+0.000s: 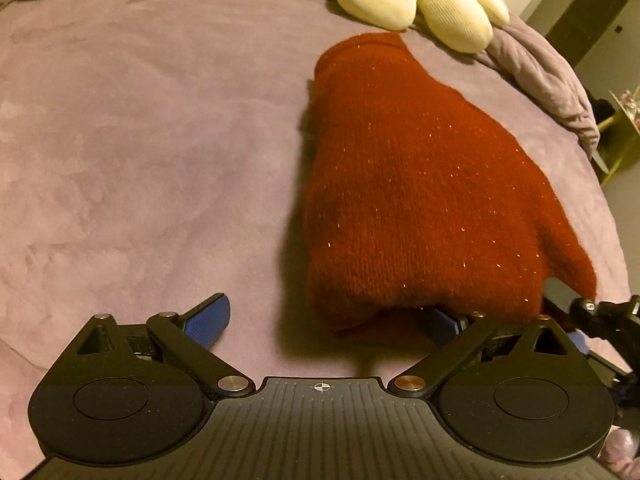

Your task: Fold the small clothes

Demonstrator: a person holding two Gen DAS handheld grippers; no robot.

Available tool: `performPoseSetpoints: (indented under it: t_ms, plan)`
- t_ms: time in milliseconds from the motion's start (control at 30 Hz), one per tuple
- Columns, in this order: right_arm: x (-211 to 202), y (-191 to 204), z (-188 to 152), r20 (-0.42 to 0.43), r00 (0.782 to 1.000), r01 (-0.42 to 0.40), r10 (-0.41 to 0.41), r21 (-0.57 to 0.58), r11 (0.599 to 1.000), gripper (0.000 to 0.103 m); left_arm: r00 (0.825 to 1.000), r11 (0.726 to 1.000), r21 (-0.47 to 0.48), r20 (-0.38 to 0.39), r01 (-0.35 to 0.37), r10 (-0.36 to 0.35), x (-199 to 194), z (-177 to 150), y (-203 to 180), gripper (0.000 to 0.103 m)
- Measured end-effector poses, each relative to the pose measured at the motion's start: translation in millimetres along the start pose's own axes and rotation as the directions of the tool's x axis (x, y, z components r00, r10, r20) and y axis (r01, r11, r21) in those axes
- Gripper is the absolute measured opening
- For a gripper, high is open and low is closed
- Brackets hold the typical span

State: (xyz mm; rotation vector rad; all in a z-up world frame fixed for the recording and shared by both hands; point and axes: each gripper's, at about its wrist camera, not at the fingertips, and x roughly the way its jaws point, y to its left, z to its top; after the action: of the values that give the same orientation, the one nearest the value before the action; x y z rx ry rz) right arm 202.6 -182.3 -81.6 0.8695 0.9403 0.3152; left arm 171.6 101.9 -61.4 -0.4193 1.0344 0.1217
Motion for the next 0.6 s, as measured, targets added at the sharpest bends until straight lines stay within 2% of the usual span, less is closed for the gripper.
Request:
performPoseSetpoints:
  t_ms: [67,200,233,367,500,600]
  plan:
    - [-2.2,0.1,1.1,0.0,1.0,-0.022,0.022,0.018,1.0,0.023,1.0,1.0,0.008,0.011,-0.007,0.007,0.4,1.7,-1.8,0.101]
    - [-3.7,-10.9,3.0,-0.01,0.994,-0.109,0.111,0.126,0.986,0.019,1.0,1.0,0.006,0.025,-0.018,0.017,3.7,5.8,-2.7,0.101]
    - [-3.1,-12.1,3.3,-0.011,0.994,-0.105,0.107,0.129,0.986,0.018,1.0,1.0,0.005,0.024,-0.017,0.017,4.1,6.1,-1.7,0.101]
    - [-4.1,-7.0,-0.6,-0.007,1.0,-0.023,0.023,0.028,0.999,0.018,1.0,1.0,-0.008,0.021,-0.014,0.015,3.0,4.9,1.5,0.101]
    - [-3.2,1.1,-4.5,-0.003,0.999,0.051,-0.051,-0.071,0.996,0.018,1.0,0.999,-0.034,0.019,-0.006,0.007,1.6,4.3,8.4,0.101]
    - [-1.6,2.5,-5.3,-0.009,0.997,0.081,-0.083,-0.1,0.992,0.019,0.999,0.998,-0.054,0.032,-0.015,0.017,-1.8,3.6,18.6,0.101]
